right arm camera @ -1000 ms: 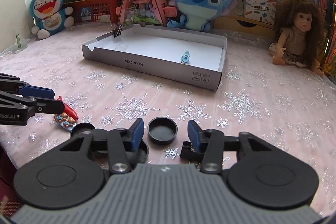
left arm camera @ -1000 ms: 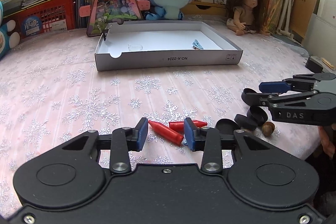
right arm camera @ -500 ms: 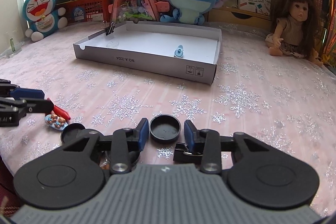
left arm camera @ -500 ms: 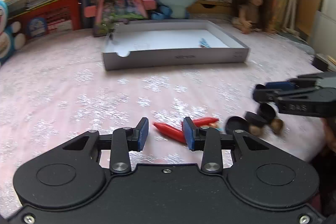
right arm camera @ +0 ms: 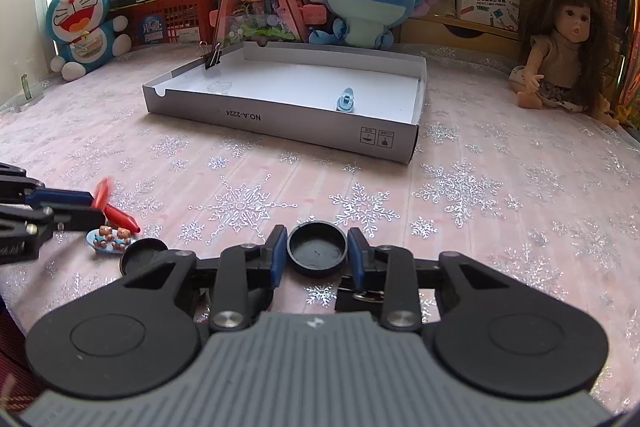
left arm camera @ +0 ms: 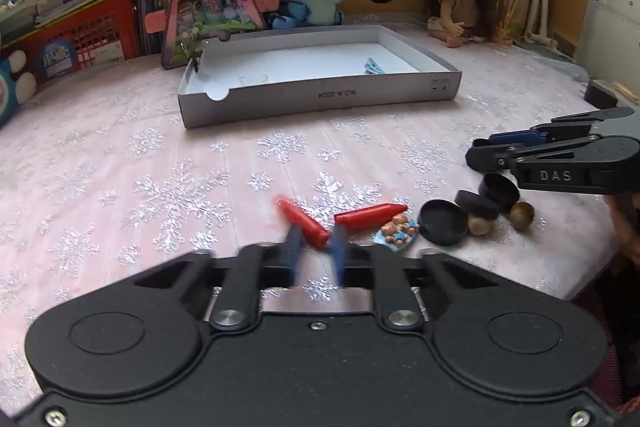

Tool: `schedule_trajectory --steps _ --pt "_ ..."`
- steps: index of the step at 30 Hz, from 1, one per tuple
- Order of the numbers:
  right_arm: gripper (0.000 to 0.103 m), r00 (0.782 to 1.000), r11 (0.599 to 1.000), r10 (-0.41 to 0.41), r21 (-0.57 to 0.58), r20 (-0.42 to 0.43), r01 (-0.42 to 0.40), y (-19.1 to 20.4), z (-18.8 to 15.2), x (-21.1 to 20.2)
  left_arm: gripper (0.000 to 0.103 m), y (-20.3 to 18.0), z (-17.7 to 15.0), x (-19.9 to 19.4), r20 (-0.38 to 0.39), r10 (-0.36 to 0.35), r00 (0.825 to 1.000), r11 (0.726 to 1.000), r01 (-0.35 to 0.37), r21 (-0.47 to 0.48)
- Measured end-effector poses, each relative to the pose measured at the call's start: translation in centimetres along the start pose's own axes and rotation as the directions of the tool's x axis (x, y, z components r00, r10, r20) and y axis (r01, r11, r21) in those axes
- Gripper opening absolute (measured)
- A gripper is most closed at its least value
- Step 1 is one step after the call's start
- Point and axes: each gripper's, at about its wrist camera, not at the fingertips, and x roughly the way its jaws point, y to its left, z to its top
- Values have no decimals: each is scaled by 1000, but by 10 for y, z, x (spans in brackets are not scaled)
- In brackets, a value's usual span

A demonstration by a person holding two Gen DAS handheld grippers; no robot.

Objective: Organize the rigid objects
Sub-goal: 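Grasp a red crayon with the left tool while the right tool grasps a black round lid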

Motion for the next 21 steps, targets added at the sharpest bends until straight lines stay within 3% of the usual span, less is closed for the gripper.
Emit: schedule_trajectory --steps 13,21 --pt "37 1000 1000 19 -2 15 -19 9 4 7 11 30 7 5 -4 95 995 993 -96 -66" --pt "38 1000 1000 12 9 14 -13 5 4 7 18 39 7 9 -14 140 990 985 -141 -99"
